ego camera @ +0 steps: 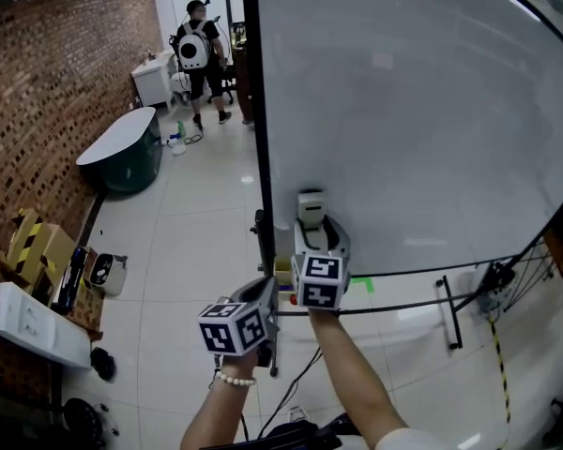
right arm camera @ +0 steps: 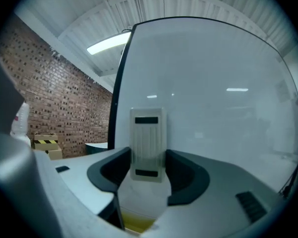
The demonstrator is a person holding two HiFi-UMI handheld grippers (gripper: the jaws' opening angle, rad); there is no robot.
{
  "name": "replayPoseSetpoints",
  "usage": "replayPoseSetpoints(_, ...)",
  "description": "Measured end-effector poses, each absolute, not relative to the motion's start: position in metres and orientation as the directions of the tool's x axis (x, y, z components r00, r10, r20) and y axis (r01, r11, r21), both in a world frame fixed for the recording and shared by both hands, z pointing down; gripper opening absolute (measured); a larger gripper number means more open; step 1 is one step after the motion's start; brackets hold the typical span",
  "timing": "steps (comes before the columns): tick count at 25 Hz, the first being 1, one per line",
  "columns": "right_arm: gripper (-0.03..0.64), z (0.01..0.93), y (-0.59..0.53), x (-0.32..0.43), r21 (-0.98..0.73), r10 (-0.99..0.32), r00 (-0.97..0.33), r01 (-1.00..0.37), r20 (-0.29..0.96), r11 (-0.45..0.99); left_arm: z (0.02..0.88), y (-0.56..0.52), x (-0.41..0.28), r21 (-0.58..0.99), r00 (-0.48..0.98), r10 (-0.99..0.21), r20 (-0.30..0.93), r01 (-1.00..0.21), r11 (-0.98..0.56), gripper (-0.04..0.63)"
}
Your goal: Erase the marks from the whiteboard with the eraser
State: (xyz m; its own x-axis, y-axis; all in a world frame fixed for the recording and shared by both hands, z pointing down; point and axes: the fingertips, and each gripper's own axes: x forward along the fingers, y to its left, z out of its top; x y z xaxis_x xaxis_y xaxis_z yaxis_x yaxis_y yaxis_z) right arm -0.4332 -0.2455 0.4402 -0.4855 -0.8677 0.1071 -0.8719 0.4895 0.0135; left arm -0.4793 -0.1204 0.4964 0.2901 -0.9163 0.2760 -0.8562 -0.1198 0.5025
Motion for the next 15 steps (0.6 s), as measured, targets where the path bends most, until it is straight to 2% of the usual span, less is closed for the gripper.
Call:
replayPoseSetpoints(8,0.252,0.451,-0.230,-0.492,0.010,-0.838,-0.537,-0.841,0.098,0.540,0.506,-0.099,-0.524,0.495,0.213,-0.929,0.303,-0.868,-0.037,-0.012)
replayPoseSetpoints(15,0.252,0.483,-0.226,-0.498,0.004,-0.835,-0.542,-0.839,0.098,0.545,0.522,-0.087,-0.535,0.496,0.182,-0.928,0.325,-0.868,0.003,-0.012)
